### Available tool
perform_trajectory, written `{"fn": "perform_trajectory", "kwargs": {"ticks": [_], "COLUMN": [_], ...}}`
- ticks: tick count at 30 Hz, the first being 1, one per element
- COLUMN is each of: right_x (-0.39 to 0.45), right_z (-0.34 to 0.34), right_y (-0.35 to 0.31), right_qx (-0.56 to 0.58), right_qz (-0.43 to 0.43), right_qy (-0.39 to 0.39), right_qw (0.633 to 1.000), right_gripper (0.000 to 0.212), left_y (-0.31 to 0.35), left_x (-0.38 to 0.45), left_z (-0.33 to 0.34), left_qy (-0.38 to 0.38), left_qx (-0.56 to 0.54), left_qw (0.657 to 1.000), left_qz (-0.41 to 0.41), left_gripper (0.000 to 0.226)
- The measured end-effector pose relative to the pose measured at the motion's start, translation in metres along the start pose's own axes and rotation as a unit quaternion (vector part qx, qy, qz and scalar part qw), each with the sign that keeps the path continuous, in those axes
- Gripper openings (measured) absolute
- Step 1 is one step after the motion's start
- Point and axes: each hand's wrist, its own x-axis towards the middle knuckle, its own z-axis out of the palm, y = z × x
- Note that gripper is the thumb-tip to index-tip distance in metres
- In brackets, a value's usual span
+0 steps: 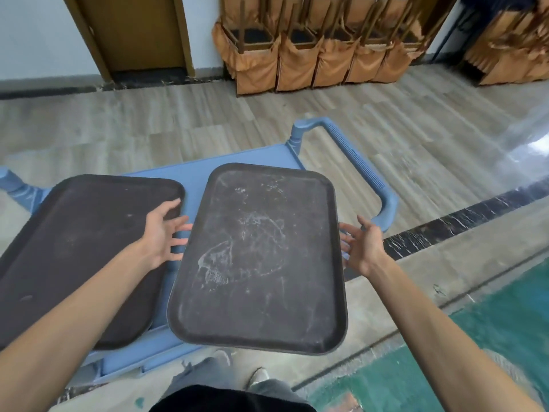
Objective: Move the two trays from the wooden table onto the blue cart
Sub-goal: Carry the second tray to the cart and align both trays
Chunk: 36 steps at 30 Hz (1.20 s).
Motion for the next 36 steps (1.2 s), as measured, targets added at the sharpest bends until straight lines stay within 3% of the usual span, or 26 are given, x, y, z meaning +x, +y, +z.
{"fn": "perform_trajectory", "kwargs": {"ticks": [8,17,36], "right_x": [0.069,0.135,0.171], "right_z": [0.031,0.057,0.052], "right_y": [-0.060,-0.105,-0.108], "right_qx": [-0.052,-0.076,-0.071], "right_qz": [0.033,0.058,0.038], "right_qy": [0.006,0.024,0.016], "right_qw": [0.998,0.995,0.997], "right_gripper": [0.055,0.055,0.054], "left_y": [0.032,0.059,0.051], "left_x": [0.060,0.132,0.161], "left_z": [0.014,0.022,0.029], "left_qy": [-0.018,-0.030,-0.046], "left_qx": [-0.072,-0.120,-0.145], "left_qw": [0.997,0.989,0.985], "left_qz": [-0.035,-0.077,-0.082], "left_gripper": [0.095,0.086,0.091]}}
